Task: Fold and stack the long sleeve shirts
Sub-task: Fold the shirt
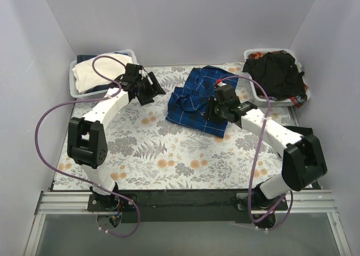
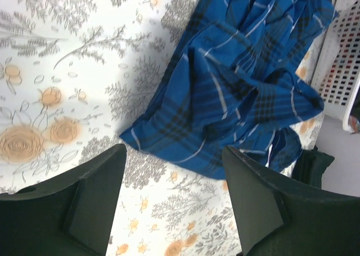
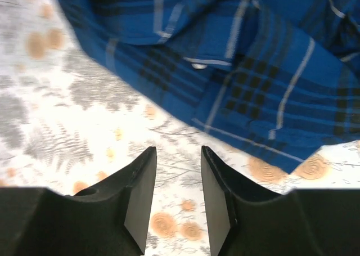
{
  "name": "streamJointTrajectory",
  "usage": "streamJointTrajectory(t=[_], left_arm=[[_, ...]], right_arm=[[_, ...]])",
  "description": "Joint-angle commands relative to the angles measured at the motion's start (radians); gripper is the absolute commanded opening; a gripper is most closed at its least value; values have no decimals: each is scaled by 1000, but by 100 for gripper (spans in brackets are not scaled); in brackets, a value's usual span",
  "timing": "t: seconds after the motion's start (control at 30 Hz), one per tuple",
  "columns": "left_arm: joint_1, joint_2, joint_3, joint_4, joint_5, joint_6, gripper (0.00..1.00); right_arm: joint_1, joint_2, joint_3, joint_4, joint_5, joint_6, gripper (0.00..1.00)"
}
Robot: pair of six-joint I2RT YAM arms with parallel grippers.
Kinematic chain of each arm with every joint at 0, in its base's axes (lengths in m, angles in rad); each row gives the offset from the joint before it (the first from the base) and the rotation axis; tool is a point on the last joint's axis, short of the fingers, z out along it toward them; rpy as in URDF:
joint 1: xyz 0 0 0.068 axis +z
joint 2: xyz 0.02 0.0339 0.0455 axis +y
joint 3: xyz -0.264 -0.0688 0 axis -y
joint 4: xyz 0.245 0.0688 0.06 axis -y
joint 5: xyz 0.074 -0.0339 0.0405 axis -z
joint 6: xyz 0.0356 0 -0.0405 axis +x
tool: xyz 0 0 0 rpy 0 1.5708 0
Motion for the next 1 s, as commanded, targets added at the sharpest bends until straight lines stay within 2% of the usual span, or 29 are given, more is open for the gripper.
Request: streamJointTrajectory(t=[0.0,0.23,0.37,0.53,0.67,0.77,0.97], left_arm=[[4,-95,-99,12,37,22,69],[4,-184,-193,-6,28,30,69],[4,-233,-242,-30,16,38,69],[4,-314,-314,-53,-40,36,70],[13,-386,-360,-101,-93,30,72],[36,-456,-392,-139,-126,22,73],[101,-607,-426,-273,-282,21,77]], right_arm=[[-11,151,100,-17,108,-58,44],[-9,396,264,-58,116,-112,29],[18,407,192,-65,118,-104,20],[142,365,79,-65,79,-26,15],[296,390,96,-80,55,45,15],[400,473,210,-95,7,69,14],[503,691,656,-219,-42,75,15]])
